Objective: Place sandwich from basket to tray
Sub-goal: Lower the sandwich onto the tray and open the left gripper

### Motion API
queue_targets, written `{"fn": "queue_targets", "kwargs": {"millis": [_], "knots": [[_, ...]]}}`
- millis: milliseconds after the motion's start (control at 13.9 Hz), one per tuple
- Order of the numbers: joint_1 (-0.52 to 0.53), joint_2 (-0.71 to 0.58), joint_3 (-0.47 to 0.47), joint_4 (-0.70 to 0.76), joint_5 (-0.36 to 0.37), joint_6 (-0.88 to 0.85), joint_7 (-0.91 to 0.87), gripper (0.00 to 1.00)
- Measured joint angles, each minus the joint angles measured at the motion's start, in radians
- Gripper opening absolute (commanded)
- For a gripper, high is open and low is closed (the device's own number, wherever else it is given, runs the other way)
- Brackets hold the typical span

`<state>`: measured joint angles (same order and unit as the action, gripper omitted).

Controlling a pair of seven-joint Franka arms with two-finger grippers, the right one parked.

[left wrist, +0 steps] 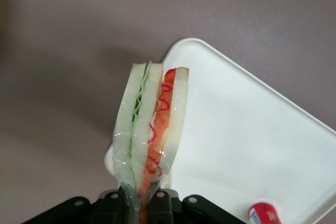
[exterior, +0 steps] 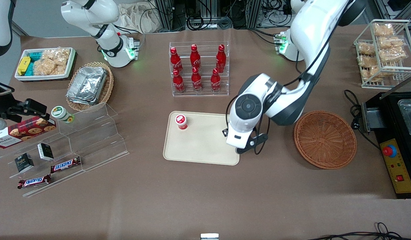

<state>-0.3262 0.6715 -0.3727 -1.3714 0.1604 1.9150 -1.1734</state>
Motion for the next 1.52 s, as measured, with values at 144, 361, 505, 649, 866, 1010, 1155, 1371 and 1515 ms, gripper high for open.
{"fn": "queue_targets", "kwargs": {"millis": [144, 361, 505, 649, 866, 1010, 1155, 1371, 1515], "knots": [[-0.005, 0.062, 0.0, 0.0, 0.0, 0.076, -0.006, 0.0], [-0.01, 0.122, 0.0, -0.002, 0.0, 0.141, -0.008, 0.04], [-0.015, 0.141, 0.0, -0.003, 0.0, 0.156, -0.009, 0.23], [-0.017, 0.144, 0.0, -0.002, 0.0, 0.167, -0.01, 0.44], [-0.017, 0.143, 0.0, -0.002, 0.0, 0.169, -0.012, 1.0], [-0.016, 0.137, 0.0, 0.004, 0.0, 0.169, -0.027, 1.0], [-0.011, 0.095, 0.001, 0.022, 0.0, 0.135, -0.069, 1.0], [0.04, -0.066, 0.01, 0.043, 0.003, -0.036, -0.084, 1.0], [0.099, -0.172, 0.013, 0.041, 0.007, -0.118, -0.069, 1.0]]}}
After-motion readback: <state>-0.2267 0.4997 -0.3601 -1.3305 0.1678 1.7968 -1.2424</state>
